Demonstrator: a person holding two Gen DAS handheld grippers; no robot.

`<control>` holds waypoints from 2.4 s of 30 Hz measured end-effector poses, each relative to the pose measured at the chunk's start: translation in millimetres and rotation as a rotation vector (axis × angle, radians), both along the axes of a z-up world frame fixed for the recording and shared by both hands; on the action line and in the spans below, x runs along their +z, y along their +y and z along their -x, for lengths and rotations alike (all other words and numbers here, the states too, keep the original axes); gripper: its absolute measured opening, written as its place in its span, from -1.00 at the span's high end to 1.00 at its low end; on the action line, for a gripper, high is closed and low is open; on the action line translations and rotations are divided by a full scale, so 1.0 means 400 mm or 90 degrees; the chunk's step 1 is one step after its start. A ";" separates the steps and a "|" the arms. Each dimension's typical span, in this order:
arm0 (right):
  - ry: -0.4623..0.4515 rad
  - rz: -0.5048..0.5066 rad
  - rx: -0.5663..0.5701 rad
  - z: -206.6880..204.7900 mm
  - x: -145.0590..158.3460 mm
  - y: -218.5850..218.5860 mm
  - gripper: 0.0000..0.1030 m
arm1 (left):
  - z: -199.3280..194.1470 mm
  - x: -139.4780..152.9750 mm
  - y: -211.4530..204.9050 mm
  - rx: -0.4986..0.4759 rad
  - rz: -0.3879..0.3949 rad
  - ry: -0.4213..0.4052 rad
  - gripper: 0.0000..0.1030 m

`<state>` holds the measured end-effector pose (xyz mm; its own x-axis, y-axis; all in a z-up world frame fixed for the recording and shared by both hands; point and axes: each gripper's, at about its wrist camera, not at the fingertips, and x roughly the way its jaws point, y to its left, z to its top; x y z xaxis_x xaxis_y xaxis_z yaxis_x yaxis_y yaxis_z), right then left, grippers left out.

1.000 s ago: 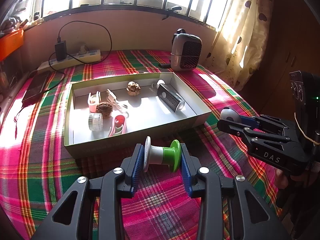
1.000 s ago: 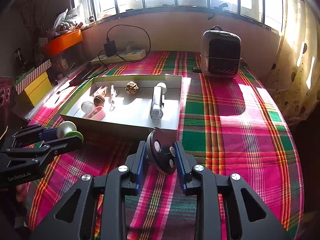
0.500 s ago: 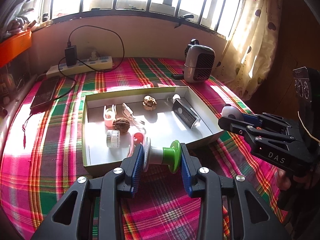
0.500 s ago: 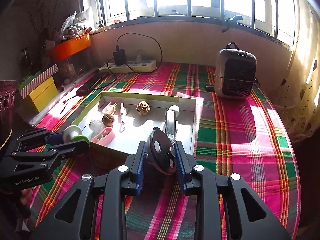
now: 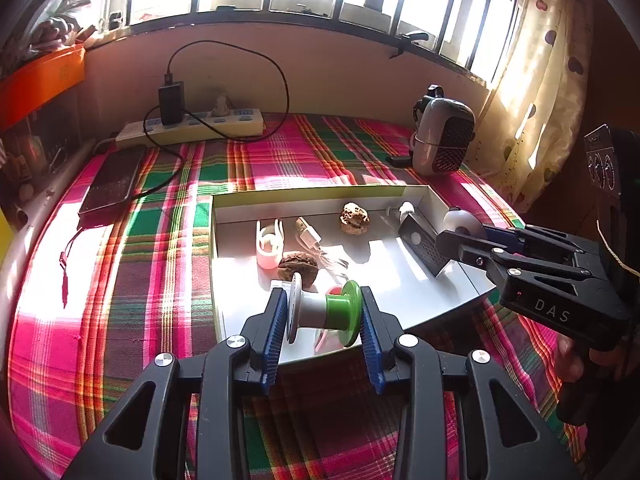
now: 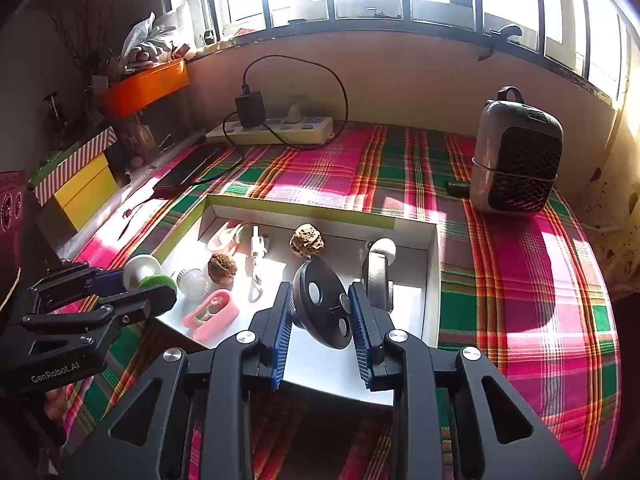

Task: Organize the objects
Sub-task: 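Carry the spool and black holder over the white box with both tools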

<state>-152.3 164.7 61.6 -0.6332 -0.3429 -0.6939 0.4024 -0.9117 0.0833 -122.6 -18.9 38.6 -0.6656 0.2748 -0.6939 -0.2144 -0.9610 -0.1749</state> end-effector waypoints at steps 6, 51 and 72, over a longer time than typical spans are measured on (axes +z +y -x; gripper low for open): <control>-0.012 -0.004 0.003 0.037 -0.022 -0.021 0.44 | 0.025 -0.025 -0.007 0.009 0.000 -0.015 0.36; -0.040 -0.049 0.019 0.110 -0.104 -0.065 0.43 | 0.074 -0.063 0.000 0.012 0.022 -0.033 0.42; -0.027 -0.048 0.016 0.105 -0.104 -0.066 0.28 | 0.073 -0.062 0.002 0.013 0.022 -0.034 0.41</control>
<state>-194.3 138.2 20.1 -0.5947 -0.3043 -0.7441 0.4233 -0.9054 0.0319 -151.8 -18.2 13.7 -0.6324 0.2368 -0.7376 -0.1861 -0.9707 -0.1521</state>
